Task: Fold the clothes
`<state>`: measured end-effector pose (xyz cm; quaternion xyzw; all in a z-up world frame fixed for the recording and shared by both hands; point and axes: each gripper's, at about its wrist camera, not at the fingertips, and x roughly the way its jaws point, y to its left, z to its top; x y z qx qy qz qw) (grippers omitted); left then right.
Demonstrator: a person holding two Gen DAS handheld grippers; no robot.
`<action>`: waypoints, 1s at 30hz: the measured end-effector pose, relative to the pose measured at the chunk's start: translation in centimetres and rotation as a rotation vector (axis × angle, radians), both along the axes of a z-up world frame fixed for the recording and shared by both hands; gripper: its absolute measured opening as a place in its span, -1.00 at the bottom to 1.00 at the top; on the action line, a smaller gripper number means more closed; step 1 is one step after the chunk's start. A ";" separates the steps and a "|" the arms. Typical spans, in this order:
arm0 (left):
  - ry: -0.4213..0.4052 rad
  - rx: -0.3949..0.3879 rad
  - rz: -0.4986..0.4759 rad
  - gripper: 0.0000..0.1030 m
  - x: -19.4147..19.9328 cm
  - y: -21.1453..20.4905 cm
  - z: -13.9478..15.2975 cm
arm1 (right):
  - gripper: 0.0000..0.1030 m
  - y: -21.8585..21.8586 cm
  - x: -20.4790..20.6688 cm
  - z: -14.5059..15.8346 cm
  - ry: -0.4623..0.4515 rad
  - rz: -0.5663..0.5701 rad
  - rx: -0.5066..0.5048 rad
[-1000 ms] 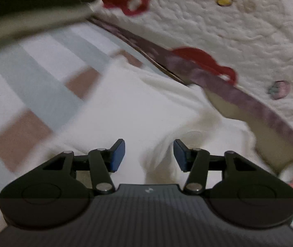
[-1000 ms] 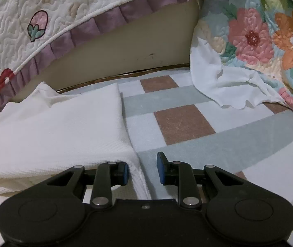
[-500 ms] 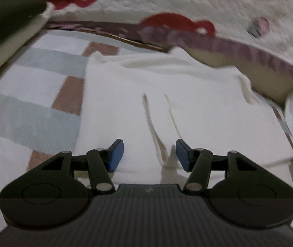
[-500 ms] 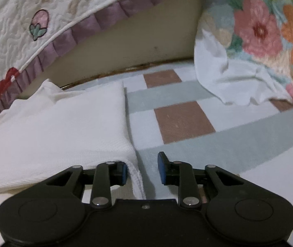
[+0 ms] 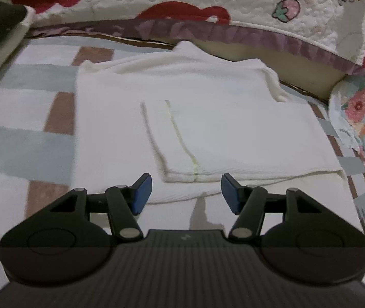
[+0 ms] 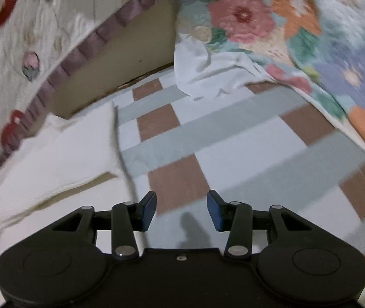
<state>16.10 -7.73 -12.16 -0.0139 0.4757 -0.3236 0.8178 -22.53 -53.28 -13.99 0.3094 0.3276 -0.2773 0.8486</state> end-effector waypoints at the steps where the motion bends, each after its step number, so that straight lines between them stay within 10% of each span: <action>1: 0.006 0.019 -0.005 0.18 0.2 0.3 -0.2 | -0.06 0.6 -0.8 0.4 -0.004 0.015 0.016; 6: 0.054 0.145 -0.065 0.18 0.0 3.3 -0.3 | -0.05 5.2 -4.3 2.2 -0.005 0.121 0.074; 17: 0.380 0.072 -0.410 -0.05 -9.9 14.2 0.7 | -0.09 10.0 -10.9 2.2 0.067 0.374 0.192; 22: 0.362 0.305 -0.531 -0.13 -14.0 12.4 -1.0 | -0.08 10.7 -13.0 0.7 0.087 0.338 0.216; 30: 0.387 0.183 -0.397 -0.04 -11.3 13.5 -1.2 | 0.02 10.8 -14.9 -1.7 -0.018 0.280 0.383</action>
